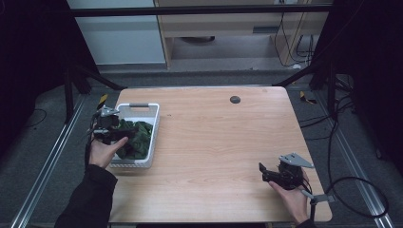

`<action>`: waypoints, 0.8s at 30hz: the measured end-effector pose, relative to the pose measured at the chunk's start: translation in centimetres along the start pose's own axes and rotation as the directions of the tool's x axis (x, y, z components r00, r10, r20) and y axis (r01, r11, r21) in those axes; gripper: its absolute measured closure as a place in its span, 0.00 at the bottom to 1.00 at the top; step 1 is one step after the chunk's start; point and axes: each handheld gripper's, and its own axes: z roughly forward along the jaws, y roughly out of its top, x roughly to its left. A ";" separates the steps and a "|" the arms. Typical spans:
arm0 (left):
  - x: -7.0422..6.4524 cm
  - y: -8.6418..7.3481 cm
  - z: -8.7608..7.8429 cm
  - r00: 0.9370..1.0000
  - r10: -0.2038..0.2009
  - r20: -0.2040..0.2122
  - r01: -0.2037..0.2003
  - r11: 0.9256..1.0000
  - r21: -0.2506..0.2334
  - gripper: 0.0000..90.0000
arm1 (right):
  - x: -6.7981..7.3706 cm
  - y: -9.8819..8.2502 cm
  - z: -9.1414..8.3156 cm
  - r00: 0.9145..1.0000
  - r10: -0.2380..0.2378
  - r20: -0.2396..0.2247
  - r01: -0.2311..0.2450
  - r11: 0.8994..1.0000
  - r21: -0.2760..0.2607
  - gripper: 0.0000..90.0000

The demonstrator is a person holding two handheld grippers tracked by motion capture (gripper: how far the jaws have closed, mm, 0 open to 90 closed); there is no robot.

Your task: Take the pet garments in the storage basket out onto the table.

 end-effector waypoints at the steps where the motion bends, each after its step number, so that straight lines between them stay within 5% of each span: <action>1: 0.0 0.0 0.1 1.000 0.002 0.002 -0.002 1.000 0.003 0.19 | 0.0 0.0 0.0 1.000 -0.001 0.001 0.001 1.000 0.001 0.14; 7: 0.2 0.3 1.0 1.000 0.025 0.010 -0.026 0.998 0.064 0.20 | 0.0 0.0 0.1 1.000 -0.002 -0.001 0.002 1.000 0.006 0.14; 24: 0.2 1.2 2.2 0.998 0.053 0.021 -0.055 0.988 0.144 0.21 | 0.0 0.0 0.2 1.000 -0.007 -0.003 0.007 1.000 0.013 0.14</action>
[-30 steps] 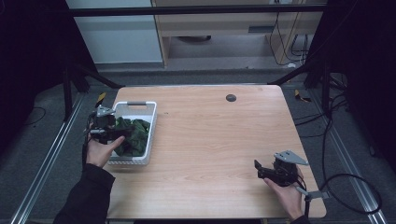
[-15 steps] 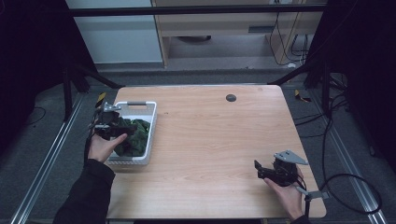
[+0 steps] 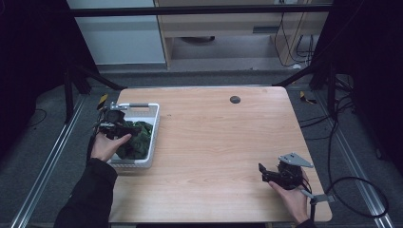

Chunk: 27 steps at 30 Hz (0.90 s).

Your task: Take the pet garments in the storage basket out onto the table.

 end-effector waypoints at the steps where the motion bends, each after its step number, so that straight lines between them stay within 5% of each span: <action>1: 0.0 0.0 0.1 1.000 0.002 -0.001 -0.002 1.000 0.005 0.21 | 0.0 0.0 0.0 1.000 0.000 0.000 0.000 1.000 0.000 0.14; 27: 0.5 -0.2 2.9 1.000 0.030 0.007 -0.030 0.987 0.160 0.28 | 0.0 -0.1 0.2 1.000 -0.005 -0.003 0.005 1.000 0.017 0.14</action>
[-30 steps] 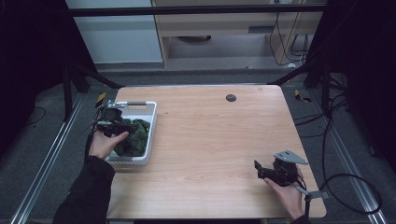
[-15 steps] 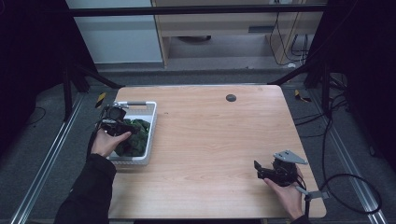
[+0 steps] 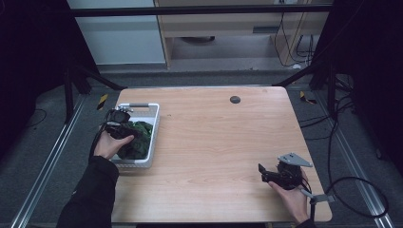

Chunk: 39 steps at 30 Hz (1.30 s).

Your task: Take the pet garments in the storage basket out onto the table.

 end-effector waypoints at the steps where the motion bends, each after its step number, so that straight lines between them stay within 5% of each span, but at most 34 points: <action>1: 0.1 -0.1 0.1 1.000 0.000 0.001 0.000 1.000 0.002 0.29 | 0.0 0.0 0.0 1.000 0.000 -0.002 0.000 1.000 0.001 0.14; 15: 0.0 -0.6 1.6 1.000 0.013 0.024 -0.014 0.999 0.049 0.40 | 0.0 -0.1 0.2 1.000 -0.001 0.000 0.001 1.000 0.016 0.14; 31: 0.5 -0.4 2.0 0.998 0.015 0.064 -0.025 0.989 0.147 0.77 | 0.0 -0.1 0.2 1.000 0.006 -0.008 -0.006 0.999 0.033 0.13; 39: 0.5 -0.6 1.3 0.997 0.025 0.066 -0.032 0.993 0.114 0.84 | 0.0 -0.1 0.3 1.000 -0.004 -0.006 0.005 0.999 0.036 0.13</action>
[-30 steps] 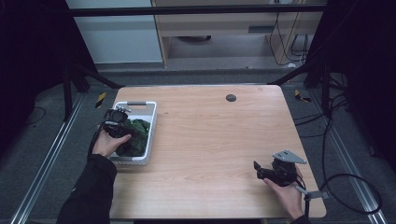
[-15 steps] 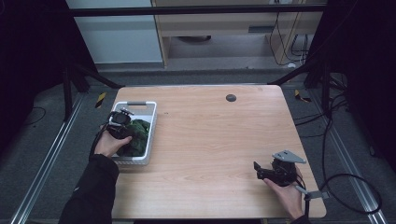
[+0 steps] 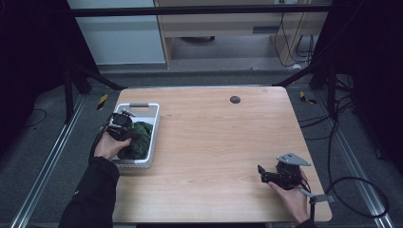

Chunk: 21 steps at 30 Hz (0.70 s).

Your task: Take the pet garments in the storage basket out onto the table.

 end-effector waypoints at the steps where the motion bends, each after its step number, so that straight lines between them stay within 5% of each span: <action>1: 0.0 0.0 -0.1 1.000 0.001 0.001 -0.001 1.000 -0.002 0.84 | 0.0 0.0 0.0 1.000 0.000 0.000 0.000 1.000 0.000 0.13; 21: 0.2 0.1 -5.3 0.998 0.053 -0.017 -0.054 0.997 -0.062 0.86 | 0.0 0.0 0.0 1.000 -0.001 0.003 0.001 1.000 0.000 0.13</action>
